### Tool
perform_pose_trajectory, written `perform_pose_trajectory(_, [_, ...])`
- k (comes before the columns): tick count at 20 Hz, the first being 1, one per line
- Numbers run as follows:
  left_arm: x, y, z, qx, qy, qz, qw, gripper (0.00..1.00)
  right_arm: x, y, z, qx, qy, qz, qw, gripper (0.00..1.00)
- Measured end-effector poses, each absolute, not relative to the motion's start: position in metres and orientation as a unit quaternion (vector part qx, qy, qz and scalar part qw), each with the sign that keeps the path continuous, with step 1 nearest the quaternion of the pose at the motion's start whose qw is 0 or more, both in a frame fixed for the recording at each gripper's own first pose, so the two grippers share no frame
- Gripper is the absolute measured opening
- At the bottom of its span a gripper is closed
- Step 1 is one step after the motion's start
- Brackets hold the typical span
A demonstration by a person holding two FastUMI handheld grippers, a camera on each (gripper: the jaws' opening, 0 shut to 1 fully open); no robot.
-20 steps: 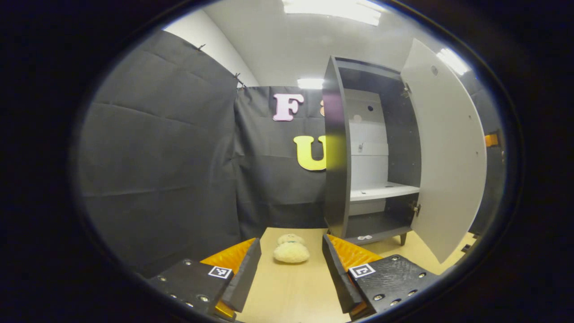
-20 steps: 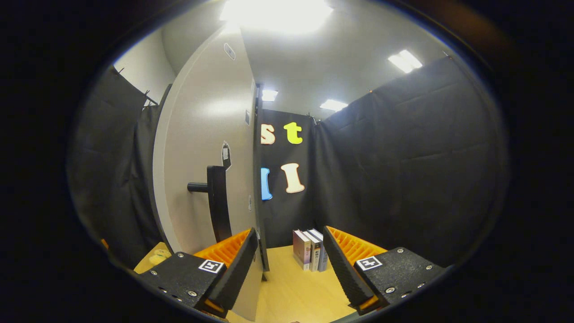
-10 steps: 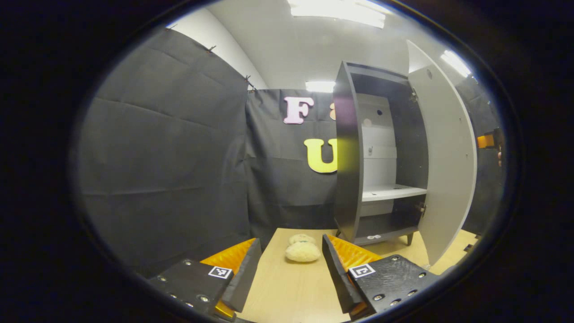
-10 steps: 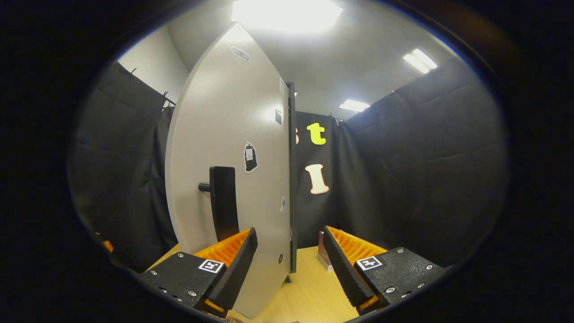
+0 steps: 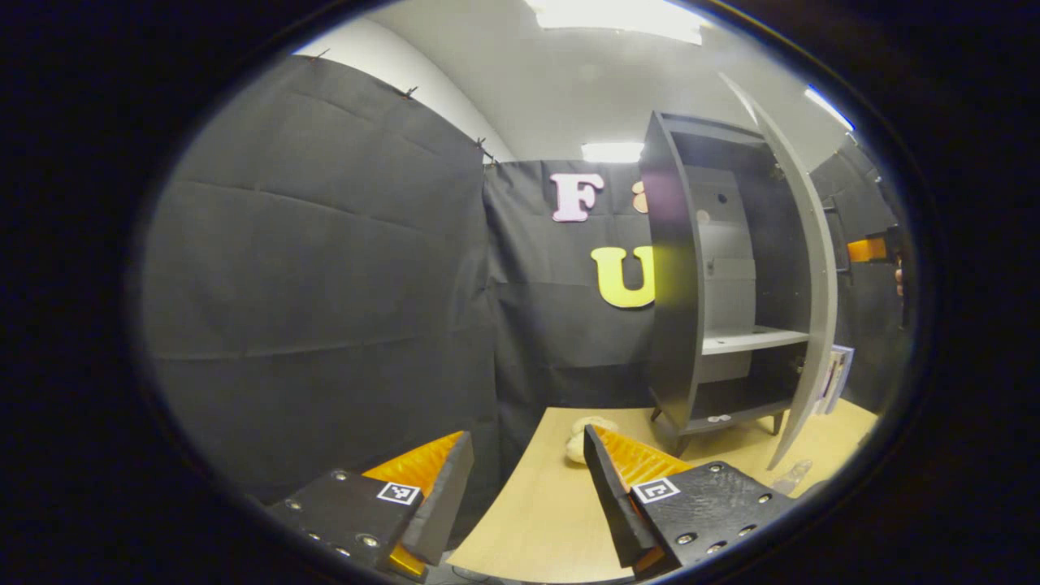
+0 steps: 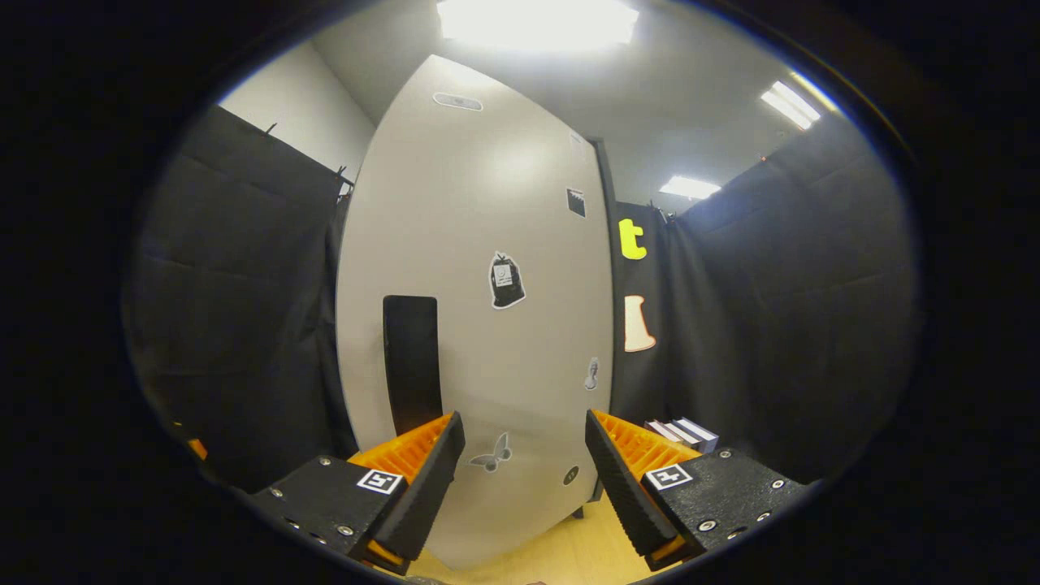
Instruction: Open the cabinet door with the right hand, grasp the bottle in the cabinet with the left hand and place it on the coaster, then close the cabinet door with the right hand.
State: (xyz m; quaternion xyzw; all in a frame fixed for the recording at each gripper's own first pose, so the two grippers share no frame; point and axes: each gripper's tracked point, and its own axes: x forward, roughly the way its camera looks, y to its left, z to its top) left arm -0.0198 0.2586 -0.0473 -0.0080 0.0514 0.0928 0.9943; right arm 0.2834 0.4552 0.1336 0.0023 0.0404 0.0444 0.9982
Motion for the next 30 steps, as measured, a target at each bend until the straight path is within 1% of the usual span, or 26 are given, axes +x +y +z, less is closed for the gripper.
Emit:
perform_pose_trajectory(5, [-0.031,0.278,-0.049,0.006,0.057,0.112,0.992,0.79,0.305,0.486,0.122,-0.003,0.045,0.068,0.997,0.93])
perform_pose_trajectory(9, [-0.027,0.271,-0.048,0.004,0.056,0.106,0.993,0.78,0.304,0.49,0.118,0.001,0.049,0.078,0.996,0.93])
perform_pose_trajectory(13, [-0.017,0.248,-0.04,0.001,0.048,0.096,0.994,0.79,0.297,0.481,0.123,-0.005,0.032,0.089,0.995,0.93])
perform_pose_trajectory(14, [-0.017,0.24,-0.039,-0.002,0.048,0.092,0.995,0.82,0.293,0.474,0.122,-0.006,0.031,0.092,0.995,0.94])
perform_pose_trajectory(15, [-0.014,0.226,-0.036,-0.007,0.047,0.08,0.996,0.79,0.289,0.466,0.124,-0.006,0.025,0.09,0.996,0.94])
perform_pose_trajectory(18, [-0.001,0.19,-0.028,-0.001,0.043,0.058,0.997,0.79,0.281,0.443,0.126,0.0,0.014,0.09,0.996,0.94])
perform_pose_trajectory(19, [0.002,0.177,-0.023,-0.002,0.04,0.052,0.998,0.72,0.276,0.434,0.127,-0.001,0.015,0.09,0.996,0.94])
perform_pose_trajectory(20, [0.007,0.163,-0.018,-0.005,0.037,0.044,0.998,0.79,0.274,0.424,0.128,-0.005,0.014,0.088,0.996,0.94])
perform_pose_trajectory(23, [0.017,0.122,-0.006,-0.014,0.029,0.025,0.999,0.79,0.267,0.393,0.134,-0.02,0.005,0.078,0.997,0.94])
perform_pose_trajectory(24, [0.02,0.109,-0.003,-0.014,0.027,0.02,0.999,0.72,0.266,0.382,0.135,-0.024,0.001,0.073,0.997,0.94])
perform_pose_trajectory(26, [0.029,0.082,0.003,-0.018,0.025,0.007,0.999,0.84,0.262,0.36,0.134,-0.03,-0.003,0.066,0.997,0.94])
perform_pose_trajectory(27, [0.031,0.07,0.006,-0.02,0.024,0.002,1.0,0.84,0.262,0.35,0.132,-0.03,-0.002,0.063,0.998,0.94])
perform_pose_trajectory(28, [0.033,0.057,0.008,-0.022,0.023,-0.004,0.999,0.84,0.26,0.34,0.13,-0.029,0.0,0.059,0.998,0.92])
perform_pose_trajectory(29, [0.036,0.044,0.011,-0.024,0.021,-0.01,0.999,0.72,0.259,0.329,0.129,-0.028,0.002,0.055,0.998,0.94])
perform_pose_trajectory(30, [0.04,0.03,0.013,-0.026,0.019,-0.015,0.999,0.78,0.258,0.319,0.128,-0.025,0.003,0.051,0.998,0.94])
